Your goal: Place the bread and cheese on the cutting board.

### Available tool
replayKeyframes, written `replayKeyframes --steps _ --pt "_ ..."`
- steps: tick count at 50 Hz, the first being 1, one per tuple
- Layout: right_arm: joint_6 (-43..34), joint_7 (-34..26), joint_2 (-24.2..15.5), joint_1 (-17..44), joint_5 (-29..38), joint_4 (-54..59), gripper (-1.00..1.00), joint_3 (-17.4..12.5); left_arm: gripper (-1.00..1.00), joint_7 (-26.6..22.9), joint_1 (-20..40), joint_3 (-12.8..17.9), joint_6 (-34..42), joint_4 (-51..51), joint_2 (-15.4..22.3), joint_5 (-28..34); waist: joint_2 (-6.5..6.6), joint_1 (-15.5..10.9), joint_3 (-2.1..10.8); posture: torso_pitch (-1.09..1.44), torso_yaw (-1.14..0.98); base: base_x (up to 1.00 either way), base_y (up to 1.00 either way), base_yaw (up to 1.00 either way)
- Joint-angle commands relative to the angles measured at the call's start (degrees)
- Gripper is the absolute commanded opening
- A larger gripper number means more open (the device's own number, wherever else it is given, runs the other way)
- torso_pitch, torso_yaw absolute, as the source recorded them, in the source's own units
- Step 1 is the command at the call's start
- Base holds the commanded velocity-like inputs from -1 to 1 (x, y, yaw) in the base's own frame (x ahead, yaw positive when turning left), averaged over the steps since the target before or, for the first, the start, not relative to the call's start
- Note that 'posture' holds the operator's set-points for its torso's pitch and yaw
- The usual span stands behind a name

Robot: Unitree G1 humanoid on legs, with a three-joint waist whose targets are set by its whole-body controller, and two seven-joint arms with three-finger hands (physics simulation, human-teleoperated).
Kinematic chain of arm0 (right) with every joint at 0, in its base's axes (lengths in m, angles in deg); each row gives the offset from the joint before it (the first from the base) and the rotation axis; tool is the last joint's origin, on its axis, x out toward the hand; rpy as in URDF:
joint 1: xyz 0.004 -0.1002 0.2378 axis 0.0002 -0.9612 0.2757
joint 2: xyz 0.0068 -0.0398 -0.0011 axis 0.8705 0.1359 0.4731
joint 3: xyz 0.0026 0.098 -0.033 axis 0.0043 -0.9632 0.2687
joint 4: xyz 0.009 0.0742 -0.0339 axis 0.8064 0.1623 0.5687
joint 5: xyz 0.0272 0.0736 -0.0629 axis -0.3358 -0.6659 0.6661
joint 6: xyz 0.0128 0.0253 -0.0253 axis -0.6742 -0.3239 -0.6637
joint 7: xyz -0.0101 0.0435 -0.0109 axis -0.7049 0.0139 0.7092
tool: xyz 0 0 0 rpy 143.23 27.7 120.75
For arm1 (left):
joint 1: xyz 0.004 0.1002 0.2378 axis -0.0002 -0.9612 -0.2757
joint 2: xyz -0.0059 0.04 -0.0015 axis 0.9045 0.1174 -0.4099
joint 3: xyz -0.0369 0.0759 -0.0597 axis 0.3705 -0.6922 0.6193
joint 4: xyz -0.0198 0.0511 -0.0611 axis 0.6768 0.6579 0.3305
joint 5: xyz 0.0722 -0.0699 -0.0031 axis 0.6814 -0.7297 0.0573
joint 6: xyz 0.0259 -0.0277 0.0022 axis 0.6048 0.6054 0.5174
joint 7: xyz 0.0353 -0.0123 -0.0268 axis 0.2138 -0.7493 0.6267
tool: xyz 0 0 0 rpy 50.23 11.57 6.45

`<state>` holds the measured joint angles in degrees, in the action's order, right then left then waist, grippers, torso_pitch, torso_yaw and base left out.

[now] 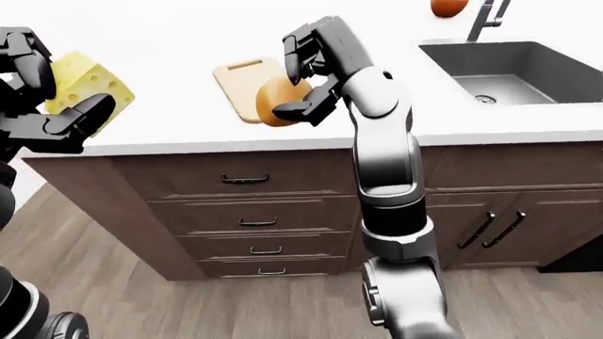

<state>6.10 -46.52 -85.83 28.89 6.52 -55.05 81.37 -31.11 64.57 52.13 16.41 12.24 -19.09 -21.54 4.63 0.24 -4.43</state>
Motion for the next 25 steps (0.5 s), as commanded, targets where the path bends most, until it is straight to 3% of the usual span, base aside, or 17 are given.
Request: replayKeyframes --steps 1,4,9,10,11,14,15,22,23,24,25 --pt "1.2 1.3 -1.2 2.6 -0.2 -2.3 -1.00 -1.5 -1.00 0.1 1.9 0.0 -2.1 -1.4 0.6 0.0 0.31 0.8 1.95 0.00 0.00 0.00 0.00 0.00" --pt "1.3 1.9 -1.3 2.8 -0.6 -2.2 -1.00 -1.5 -1.00 0.1 2.0 0.0 -2.1 -1.5 0.5 0.0 -1.07 1.0 1.20 0.00 0.00 0.00 0.00 0.00" --pt "1.2 2.0 -1.7 2.7 -0.5 -1.7 -1.00 -1.2 -1.00 0.0 2.0 -0.1 -2.0 -1.5 0.4 0.2 -2.11 0.9 1.37 0.00 0.00 0.00 0.00 0.00" --pt "1.1 2.0 -1.7 2.8 -0.5 -1.7 -1.00 -1.1 -1.00 0.0 2.0 -0.1 -2.0 -1.5 0.4 0.3 -1.83 0.7 3.13 0.00 0.00 0.12 0.00 0.00" --pt "1.1 1.9 -1.7 2.8 -0.4 -1.7 -1.00 -1.1 -1.00 0.0 2.0 -0.1 -1.8 -1.6 0.4 0.2 -2.18 0.6 3.47 0.00 0.00 0.30 0.00 0.00" --pt "1.3 1.7 -1.8 2.7 -0.2 -1.6 -1.00 -1.1 -1.00 -0.1 1.8 -0.1 -2.1 -1.6 0.3 0.3 -3.54 -0.1 0.55 0.00 0.00 0.67 0.00 0.00" --pt "1.2 1.6 -1.7 2.8 -0.1 -1.7 -1.00 -1.0 -1.00 -0.1 2.0 0.0 -1.9 -1.6 0.4 0.3 -3.88 -0.3 0.28 0.00 0.00 0.86 0.00 0.00" --pt "0.7 1.2 -1.7 3.2 0.2 -2.2 -1.00 -1.1 -1.00 -0.2 1.6 0.0 -2.3 -1.6 0.3 0.3 -6.38 -2.0 0.91 0.00 0.00 0.86 0.00 0.00" --pt "0.8 1.3 -1.7 3.2 0.2 -2.1 -1.00 -1.1 -1.00 -0.2 1.7 0.1 -2.2 -1.6 0.4 0.3 -7.57 -2.1 1.08 0.00 0.00 0.87 0.00 0.00" --pt "0.8 1.3 -1.6 3.2 0.2 -2.1 -1.00 -1.1 -1.00 -0.2 1.7 0.1 -2.2 -1.6 0.4 0.3 -9.99 -2.1 2.08 0.00 0.00 0.86 0.00 0.00" --pt "0.9 1.4 -1.6 3.2 0.1 -2.0 -1.00 -1.2 -1.00 -0.2 1.6 0.0 -2.3 -1.6 0.3 0.3 -8.28 -2.0 0.51 0.00 0.00 0.85 0.00 0.00"
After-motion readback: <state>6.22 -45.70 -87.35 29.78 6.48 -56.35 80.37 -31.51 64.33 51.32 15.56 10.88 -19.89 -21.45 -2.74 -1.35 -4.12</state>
